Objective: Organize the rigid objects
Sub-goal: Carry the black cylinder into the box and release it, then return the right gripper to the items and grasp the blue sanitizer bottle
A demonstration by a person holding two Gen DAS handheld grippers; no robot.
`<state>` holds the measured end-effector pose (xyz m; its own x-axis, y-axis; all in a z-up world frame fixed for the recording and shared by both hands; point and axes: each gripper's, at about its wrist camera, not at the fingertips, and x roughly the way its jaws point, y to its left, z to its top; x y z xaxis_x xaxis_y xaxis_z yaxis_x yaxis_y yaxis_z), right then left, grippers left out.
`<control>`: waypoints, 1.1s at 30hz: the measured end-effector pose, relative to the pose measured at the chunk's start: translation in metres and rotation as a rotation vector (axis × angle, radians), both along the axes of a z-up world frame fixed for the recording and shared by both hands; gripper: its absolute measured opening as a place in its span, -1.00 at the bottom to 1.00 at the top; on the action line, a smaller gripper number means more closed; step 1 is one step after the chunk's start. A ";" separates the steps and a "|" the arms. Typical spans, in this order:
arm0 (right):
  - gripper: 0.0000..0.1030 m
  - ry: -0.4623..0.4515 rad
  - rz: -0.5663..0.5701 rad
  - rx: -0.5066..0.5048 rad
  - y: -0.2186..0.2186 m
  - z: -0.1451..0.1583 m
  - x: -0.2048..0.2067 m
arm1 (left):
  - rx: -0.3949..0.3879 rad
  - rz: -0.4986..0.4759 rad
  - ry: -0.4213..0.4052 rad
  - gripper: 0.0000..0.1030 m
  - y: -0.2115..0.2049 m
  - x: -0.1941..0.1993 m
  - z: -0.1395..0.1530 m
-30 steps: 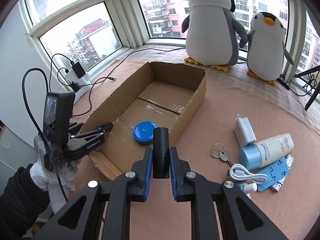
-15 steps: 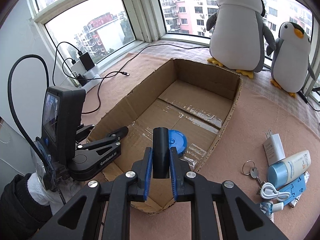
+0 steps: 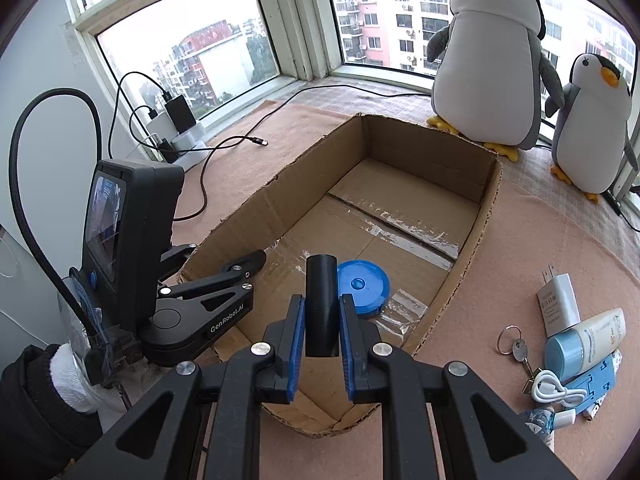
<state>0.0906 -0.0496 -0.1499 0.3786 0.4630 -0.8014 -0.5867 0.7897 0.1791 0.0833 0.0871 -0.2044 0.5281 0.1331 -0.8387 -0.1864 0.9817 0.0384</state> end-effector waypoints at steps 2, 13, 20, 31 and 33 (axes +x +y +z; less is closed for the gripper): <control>-0.51 -0.011 0.000 -0.002 0.000 0.002 -0.001 | 0.001 -0.001 -0.001 -0.41 0.000 0.000 0.000; 0.17 -0.084 -0.033 -0.039 0.000 0.011 -0.007 | 0.001 -0.002 -0.001 -0.40 0.001 0.000 0.000; 0.17 -0.084 -0.055 -0.044 -0.011 0.011 -0.009 | 0.002 -0.002 0.000 -0.40 0.000 0.000 0.000; 0.17 -0.047 -0.147 0.004 -0.072 0.011 -0.013 | 0.003 -0.003 0.000 -0.40 0.001 0.000 0.000; 0.17 -0.039 -0.178 0.009 -0.091 0.010 -0.012 | 0.003 -0.002 0.000 -0.40 0.001 0.000 0.000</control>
